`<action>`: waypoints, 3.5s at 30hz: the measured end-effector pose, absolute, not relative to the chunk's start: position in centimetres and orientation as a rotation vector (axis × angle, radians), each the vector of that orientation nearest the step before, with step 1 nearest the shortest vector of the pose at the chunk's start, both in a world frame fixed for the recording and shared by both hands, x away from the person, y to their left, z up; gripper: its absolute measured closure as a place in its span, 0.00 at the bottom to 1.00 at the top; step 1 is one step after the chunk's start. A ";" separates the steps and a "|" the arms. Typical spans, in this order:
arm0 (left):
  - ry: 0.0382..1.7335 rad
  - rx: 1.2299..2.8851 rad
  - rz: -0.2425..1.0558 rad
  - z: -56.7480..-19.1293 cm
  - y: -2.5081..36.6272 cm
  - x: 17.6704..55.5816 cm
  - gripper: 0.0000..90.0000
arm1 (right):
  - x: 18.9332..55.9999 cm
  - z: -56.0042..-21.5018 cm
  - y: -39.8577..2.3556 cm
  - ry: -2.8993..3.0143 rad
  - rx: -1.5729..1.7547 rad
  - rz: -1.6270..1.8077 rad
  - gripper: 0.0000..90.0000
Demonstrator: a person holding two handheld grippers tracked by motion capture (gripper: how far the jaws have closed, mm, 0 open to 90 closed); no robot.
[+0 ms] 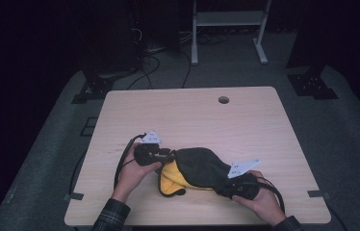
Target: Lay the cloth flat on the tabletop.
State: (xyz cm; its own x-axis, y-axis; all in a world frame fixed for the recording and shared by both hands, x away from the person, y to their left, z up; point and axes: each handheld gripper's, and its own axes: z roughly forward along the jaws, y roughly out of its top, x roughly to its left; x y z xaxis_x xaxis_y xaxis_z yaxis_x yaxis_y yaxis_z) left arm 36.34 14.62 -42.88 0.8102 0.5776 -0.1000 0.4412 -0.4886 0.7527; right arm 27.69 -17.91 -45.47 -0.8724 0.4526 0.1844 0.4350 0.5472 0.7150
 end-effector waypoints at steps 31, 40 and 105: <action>0.882 1.861 0.435 -38.2 25.2 35.3 0.96 | 27.0 -46.3 -17.2 2.754 0.557 1.139 0.62; 0.887 1.847 0.441 -38.1 25.7 35.2 0.95 | 27.2 -47.1 -16.6 2.748 0.498 1.052 0.87; 0.698 1.780 0.262 -36.6 24.4 34.0 0.95 | 31.7 -32.5 -28.0 2.166 0.899 1.493 0.94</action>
State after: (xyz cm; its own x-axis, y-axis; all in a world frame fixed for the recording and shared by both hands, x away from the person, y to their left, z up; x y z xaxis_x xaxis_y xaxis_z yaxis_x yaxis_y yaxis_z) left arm 34.00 24.41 -36.58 0.7984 0.5778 -0.1694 0.3238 -0.1748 0.9298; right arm 31.74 -28.02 -32.50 -0.7333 0.6772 0.0604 0.2976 0.2397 0.9241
